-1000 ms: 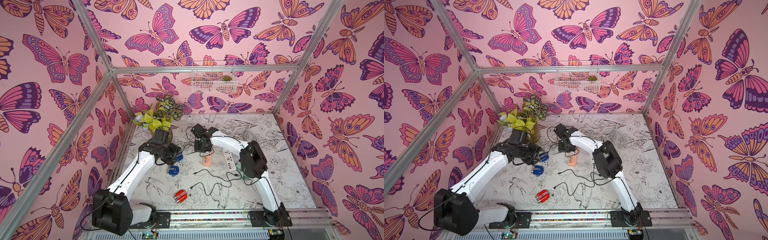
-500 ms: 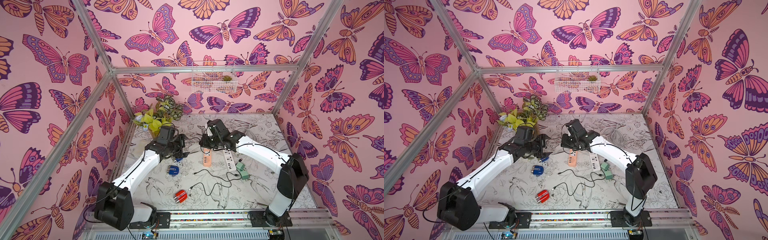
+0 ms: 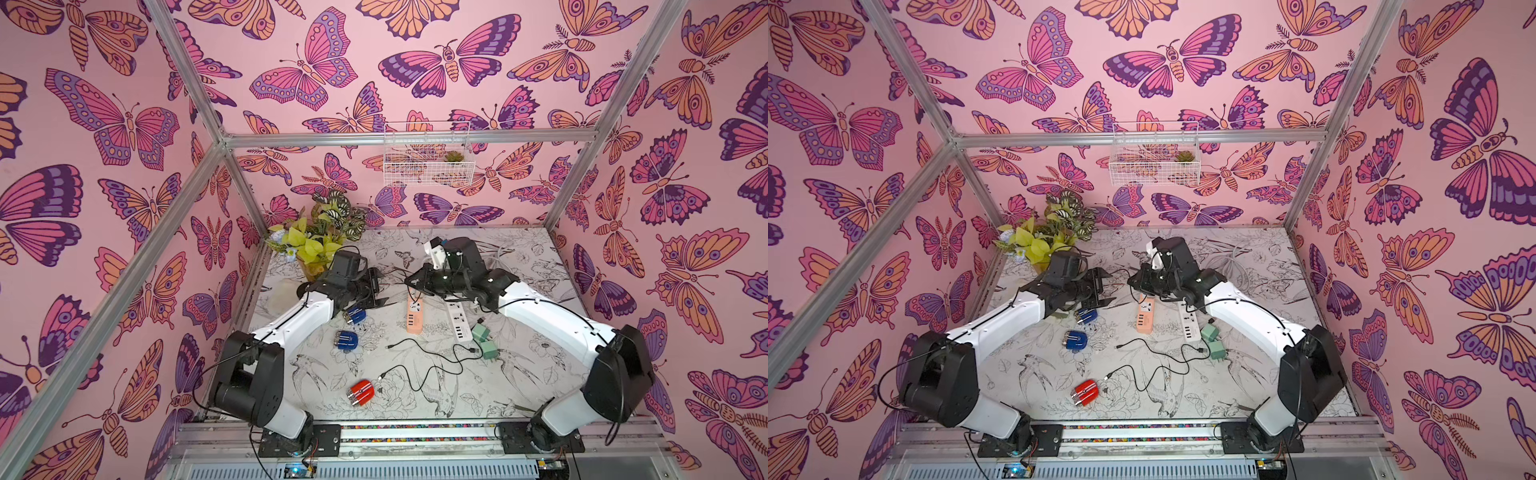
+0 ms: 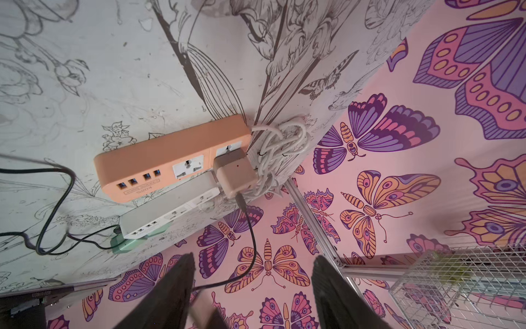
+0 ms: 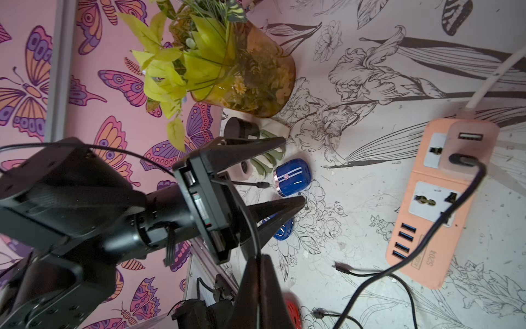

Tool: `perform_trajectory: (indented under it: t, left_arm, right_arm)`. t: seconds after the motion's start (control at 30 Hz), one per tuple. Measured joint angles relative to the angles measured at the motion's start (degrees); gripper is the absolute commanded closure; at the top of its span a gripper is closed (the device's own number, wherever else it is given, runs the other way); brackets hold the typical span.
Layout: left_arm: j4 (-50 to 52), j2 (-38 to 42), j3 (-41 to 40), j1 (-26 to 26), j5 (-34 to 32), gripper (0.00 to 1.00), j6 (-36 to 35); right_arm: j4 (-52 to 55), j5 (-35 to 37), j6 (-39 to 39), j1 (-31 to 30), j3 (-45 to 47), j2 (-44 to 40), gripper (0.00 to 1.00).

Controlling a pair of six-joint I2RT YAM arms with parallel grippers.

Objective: Charge the electric shaver
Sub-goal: Pick up the charging cable from the center of the board.

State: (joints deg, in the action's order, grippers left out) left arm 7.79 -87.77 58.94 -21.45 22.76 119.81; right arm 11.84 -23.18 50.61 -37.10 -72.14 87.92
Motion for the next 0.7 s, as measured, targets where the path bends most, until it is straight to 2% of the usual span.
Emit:
perform_trajectory:
  t: [0.23,0.3,0.47,0.63,0.7]
  left_arm:
    - [-5.0,0.3,-1.9,0.0,-1.4,0.92,-0.2]
    - [-5.7,0.3,-2.5,0.0,-1.7,1.0,-0.2]
    - [-7.0,0.7,-3.0,0.0,-2.6,1.0,0.0]
    - [-9.9,1.1,-2.9,0.0,-3.8,1.0,-0.9]
    - [-10.6,1.2,-2.8,0.0,-4.7,1.0,-2.0]
  right_arm:
    - [-1.0,-2.5,0.7,3.1,3.4,-2.4,1.0]
    - [-1.0,-3.0,1.0,3.9,4.4,-3.1,1.0]
    - [-1.3,-4.8,2.0,5.8,5.6,-4.0,1.0]
    - [-1.1,-7.5,4.2,7.3,5.7,-4.1,0.71]
    - [-0.4,-8.1,5.6,7.8,5.7,-4.3,0.63]
